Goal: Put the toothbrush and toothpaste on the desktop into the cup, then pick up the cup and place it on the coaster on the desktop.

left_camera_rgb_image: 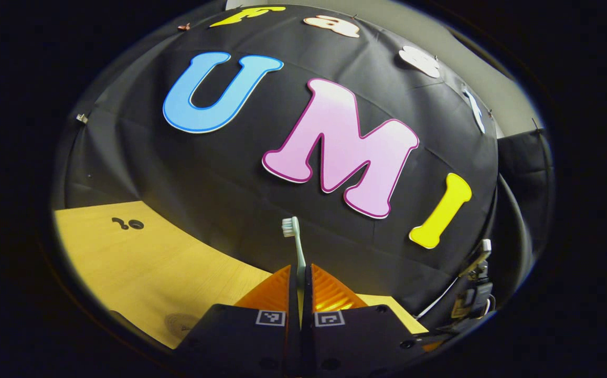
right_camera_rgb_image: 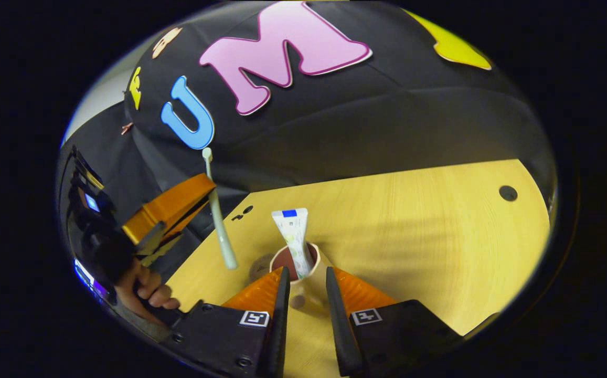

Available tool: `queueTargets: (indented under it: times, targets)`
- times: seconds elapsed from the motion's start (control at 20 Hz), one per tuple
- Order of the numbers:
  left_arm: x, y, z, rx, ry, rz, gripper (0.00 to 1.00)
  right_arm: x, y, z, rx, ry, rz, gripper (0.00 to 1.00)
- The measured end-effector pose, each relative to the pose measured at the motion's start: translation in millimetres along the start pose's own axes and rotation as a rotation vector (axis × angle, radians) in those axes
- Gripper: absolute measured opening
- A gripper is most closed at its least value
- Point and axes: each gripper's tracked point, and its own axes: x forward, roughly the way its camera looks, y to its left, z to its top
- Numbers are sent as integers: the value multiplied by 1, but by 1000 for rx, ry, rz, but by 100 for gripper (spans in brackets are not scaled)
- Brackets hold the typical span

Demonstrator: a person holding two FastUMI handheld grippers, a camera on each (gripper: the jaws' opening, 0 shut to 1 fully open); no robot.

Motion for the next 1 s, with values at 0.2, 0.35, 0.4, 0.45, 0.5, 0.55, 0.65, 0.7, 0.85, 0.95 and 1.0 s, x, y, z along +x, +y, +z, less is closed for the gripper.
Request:
queueTargets:
  times: [0.2, 0.35, 0.4, 0.45, 0.5, 0.55, 0.65, 0.7, 0.85, 0.95, 1.0]
  targets:
    - [19, 15, -25, 19, 2, 39, 6, -22, -8, -21, -6, 27, -1, 42]
    - [25, 21, -42, 47, 6, 60, 6, -27, -15, -35, -4, 58, -7, 42]
    - [27, 23, -49, 52, 10, 64, 6, -28, -17, -36, 2, 60, -6, 42]
    - [28, 25, -55, 55, 13, 67, 6, -30, -18, -36, 12, 58, -7, 42]
    - [28, 26, -60, 61, 17, 71, 6, -31, -18, -36, 23, 52, -7, 42]
    - [28, 27, -65, 74, 21, 74, 6, -32, -19, -35, 31, 49, -9, 42]
    - [25, 30, -75, 110, 25, 90, 6, -32, -20, -34, 40, 42, -15, 42]
    - [24, 32, -81, 120, 31, 96, 6, -33, -21, -35, 42, 42, -15, 42]
    - [20, 29, -92, 163, 31, 96, 6, -29, -18, -34, 43, 37, -12, 42]
    - [20, 28, -95, 206, 22, 98, 6, -26, -17, -33, 48, 38, -11, 42]
    - [20, 24, -98, 223, 21, 90, 7, -23, -16, -34, 49, 39, -11, 42]
